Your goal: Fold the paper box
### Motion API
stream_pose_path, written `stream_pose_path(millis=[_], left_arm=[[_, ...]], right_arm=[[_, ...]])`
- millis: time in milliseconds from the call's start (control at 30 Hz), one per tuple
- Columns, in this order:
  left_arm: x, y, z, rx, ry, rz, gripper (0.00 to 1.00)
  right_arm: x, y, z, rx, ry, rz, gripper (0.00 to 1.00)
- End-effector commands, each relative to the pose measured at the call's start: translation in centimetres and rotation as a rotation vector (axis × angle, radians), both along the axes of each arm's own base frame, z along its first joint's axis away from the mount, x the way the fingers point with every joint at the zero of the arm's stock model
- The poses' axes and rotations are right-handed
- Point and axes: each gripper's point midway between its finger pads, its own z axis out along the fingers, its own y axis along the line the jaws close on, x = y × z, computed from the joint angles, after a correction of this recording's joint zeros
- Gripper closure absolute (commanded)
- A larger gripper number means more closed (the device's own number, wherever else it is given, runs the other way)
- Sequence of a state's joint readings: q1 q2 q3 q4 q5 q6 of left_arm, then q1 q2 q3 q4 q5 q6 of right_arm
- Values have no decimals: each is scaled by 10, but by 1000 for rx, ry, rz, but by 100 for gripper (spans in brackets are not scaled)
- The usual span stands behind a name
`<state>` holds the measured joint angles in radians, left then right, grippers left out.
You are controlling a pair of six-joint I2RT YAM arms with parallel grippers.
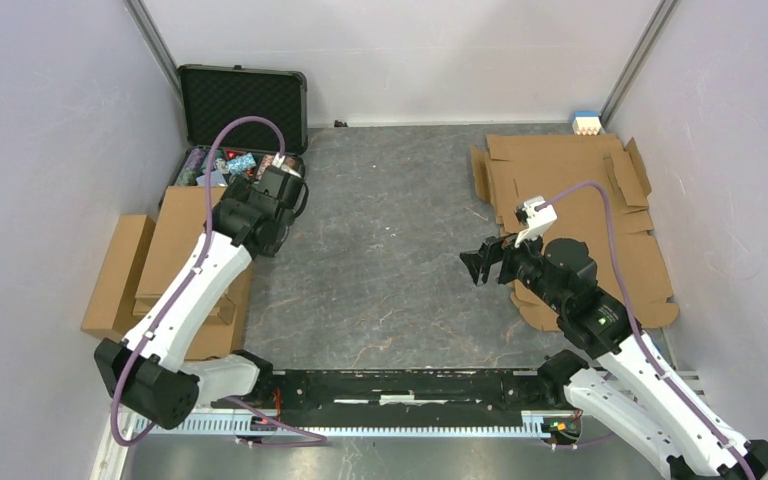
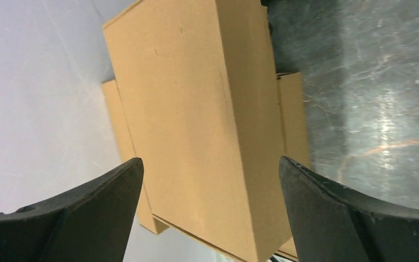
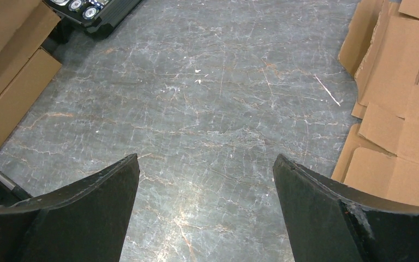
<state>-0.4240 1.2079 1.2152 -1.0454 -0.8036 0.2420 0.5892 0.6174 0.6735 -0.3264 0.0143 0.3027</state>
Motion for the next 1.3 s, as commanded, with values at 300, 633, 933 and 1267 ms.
stream_pose_path(millis=[300, 633, 933, 1267], left_arm=[[11, -68, 2, -548, -11, -27, 38], [8, -51, -69, -526, 67, 216, 73], [4, 65, -49, -249, -179, 685, 63], [22, -52, -9, -851, -210, 255, 29]], right_arm=[[1, 5, 20, 29, -34, 15, 3], [4, 6, 15, 24, -20, 13, 3], [3, 2, 11, 4, -22, 4, 3], [9, 9, -9, -5, 30, 9, 2]])
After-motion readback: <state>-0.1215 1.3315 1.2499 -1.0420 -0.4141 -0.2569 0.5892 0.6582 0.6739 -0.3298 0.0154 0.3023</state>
